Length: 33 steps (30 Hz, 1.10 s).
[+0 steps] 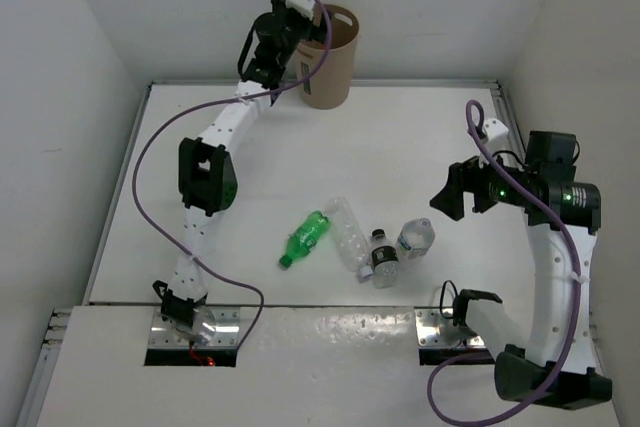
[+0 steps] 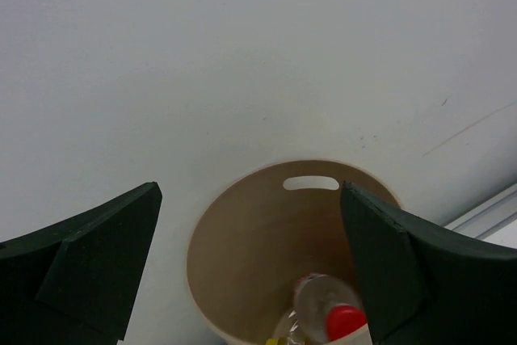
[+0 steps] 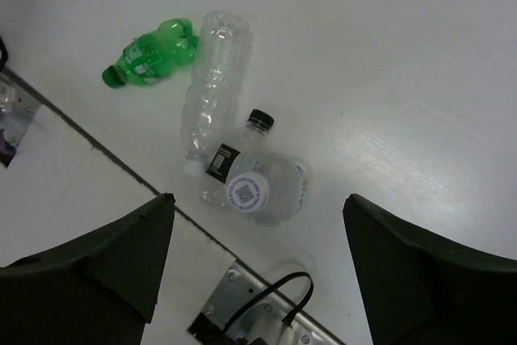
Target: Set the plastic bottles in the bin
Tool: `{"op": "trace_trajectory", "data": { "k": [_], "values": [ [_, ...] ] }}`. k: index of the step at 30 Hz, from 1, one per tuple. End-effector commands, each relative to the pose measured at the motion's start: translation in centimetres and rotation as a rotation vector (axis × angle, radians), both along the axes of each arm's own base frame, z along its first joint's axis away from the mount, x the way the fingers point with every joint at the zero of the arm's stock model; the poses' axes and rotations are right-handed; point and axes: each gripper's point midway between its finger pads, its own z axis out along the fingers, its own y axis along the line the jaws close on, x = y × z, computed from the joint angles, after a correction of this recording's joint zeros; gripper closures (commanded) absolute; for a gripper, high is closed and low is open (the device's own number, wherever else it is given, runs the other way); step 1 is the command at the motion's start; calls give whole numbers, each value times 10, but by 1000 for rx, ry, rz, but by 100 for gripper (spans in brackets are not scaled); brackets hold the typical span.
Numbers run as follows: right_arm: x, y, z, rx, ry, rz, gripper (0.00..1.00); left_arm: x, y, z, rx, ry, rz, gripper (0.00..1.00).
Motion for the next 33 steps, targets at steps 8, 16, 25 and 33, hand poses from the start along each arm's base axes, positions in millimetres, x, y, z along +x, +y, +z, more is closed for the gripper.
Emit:
{"op": "trace_trajectory", "data": {
  "k": [8,16,25,33],
  "values": [
    [-21,17,-5,-75,125,180,14,-106,20,115,32,-68,-51,1],
    [-17,12,-51,-291,208,214,12,-164,53,68,53,183,-125,1],
    [13,16,-68,-362,207,176,21,-220,68,8,128,324,-164,1],
    [3,27,-79,-371,275,249,26,-235,75,-6,160,345,-170,1]
  ]
}}
